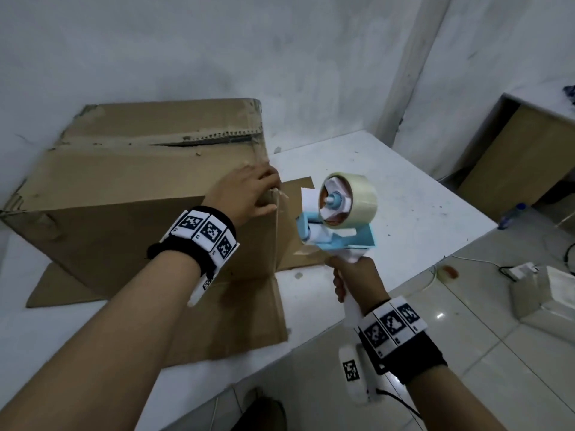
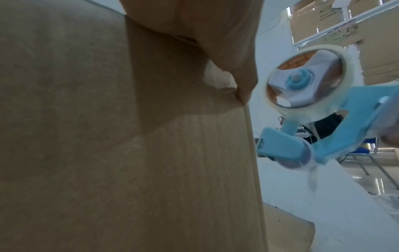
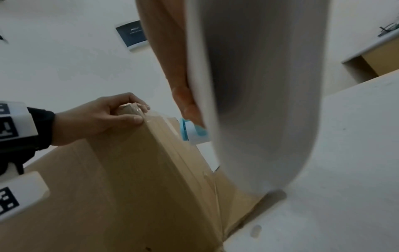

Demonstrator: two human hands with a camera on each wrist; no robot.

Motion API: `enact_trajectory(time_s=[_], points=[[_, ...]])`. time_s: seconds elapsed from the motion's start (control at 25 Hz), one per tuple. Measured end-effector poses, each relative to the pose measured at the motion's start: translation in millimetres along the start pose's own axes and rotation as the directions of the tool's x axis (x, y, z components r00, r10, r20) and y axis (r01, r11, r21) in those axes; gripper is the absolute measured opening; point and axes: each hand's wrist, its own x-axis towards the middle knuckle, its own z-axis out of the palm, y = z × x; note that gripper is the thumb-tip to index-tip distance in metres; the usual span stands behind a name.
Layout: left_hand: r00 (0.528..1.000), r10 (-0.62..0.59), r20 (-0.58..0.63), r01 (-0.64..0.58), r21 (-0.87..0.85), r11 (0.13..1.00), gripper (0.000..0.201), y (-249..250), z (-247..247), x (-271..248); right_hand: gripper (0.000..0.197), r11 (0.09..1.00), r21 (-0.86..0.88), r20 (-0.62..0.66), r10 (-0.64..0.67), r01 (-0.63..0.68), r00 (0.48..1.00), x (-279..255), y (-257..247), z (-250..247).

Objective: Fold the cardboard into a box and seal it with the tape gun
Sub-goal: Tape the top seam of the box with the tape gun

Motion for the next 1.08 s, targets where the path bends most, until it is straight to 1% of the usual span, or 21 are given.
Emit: enact_trajectory(time_s=[0.12,0.2,0.32,0.4,0.44,0.52,0.6,0.64,0.68,0.76,0.88,0.92,0.96,1.0,1.04,1.08], points=[[0.996,-0.042,-0.079,0.041,-0.011,0.999,0.037,3.6,2.5,0.1,0.035,0.999,0.030,-0.010,-0.022,0.022,1.000,6.2,-10.8,10.7],[0.991,-0.061,-0.119,0.060,-0.005,0.998,0.035,5.9,5.9,-0.8,0.035,0.996,0.085,-0.010,-0.036,0.037,0.999,11.6,-19.7,14.8],[0.978,-0.082,-0.191,0.085,0.008,0.996,0.028,10.8,12.8,1.4,0.038,0.990,0.128,0.003,-0.058,0.057,0.998,20.1,-28.2,18.9],[0.962,-0.139,-0.235,0.147,0.015,0.989,0.024,18.0,19.1,4.7,0.038,0.990,0.117,0.020,-0.076,0.073,0.997,28.1,-30.7,20.4],[0.949,-0.185,-0.256,0.192,0.001,0.981,0.026,22.2,21.1,5.8,0.039,0.992,0.107,0.034,-0.074,0.070,0.997,32.3,-30.7,21.1],[0.909,-0.262,-0.323,0.259,-0.053,0.964,0.035,26.6,23.6,7.7,0.039,0.993,0.095,0.067,-0.080,0.073,0.995,39.3,-31.3,23.5],[0.878,-0.291,-0.381,0.281,-0.083,0.956,0.047,28.2,26.5,8.9,0.037,0.992,0.092,0.103,-0.090,0.081,0.991,48.1,-33.4,26.3],[0.868,-0.307,-0.391,0.305,-0.069,0.950,0.053,29.4,28.0,10.4,0.037,0.993,0.085,0.121,-0.088,0.078,0.989,54.6,-35.9,27.3],[0.860,-0.315,-0.401,0.340,-0.010,0.940,0.053,31.9,28.4,12.1,0.037,0.994,0.077,0.136,-0.083,0.072,0.987,61.8,-37.9,29.0],[0.855,-0.336,-0.396,0.413,0.125,0.902,0.043,37.0,32.1,16.2,0.038,0.997,0.050,0.183,-0.066,0.057,0.981,76.6,-45.3,29.8],[0.819,-0.449,-0.358,0.537,0.198,0.820,0.041,44.6,40.3,25.9,0.038,0.995,-0.029,0.297,-0.083,0.095,0.951,99.8,-62.5,20.6],[0.785,-0.519,-0.339,0.601,0.211,0.771,0.043,50.9,38.7,30.0,0.038,0.991,-0.052,0.339,-0.096,0.121,0.936,106.9,-69.2,13.6],[0.741,-0.600,-0.302,0.666,0.217,0.713,0.046,57.7,34.1,34.6,0.038,0.988,-0.059,0.372,-0.113,0.145,0.921,112.0,-74.9,7.7],[0.681,-0.694,-0.234,0.733,0.205,0.649,0.049,68.9,28.0,41.6,0.038,0.984,-0.062,0.412,-0.128,0.168,0.902,118.5,-80.8,0.3],[0.607,-0.783,-0.138,0.791,0.204,0.577,0.052,78.0,22.1,49.0,0.038,0.979,-0.068,0.448,-0.140,0.190,0.883,124.0,-86.5,-6.9],[0.543,-0.836,-0.074,0.828,0.212,0.519,0.055,84.9,18.0,55.8,0.038,0.976,-0.073,0.474,-0.146,0.204,0.868,130.3,-90.2,-10.7]])
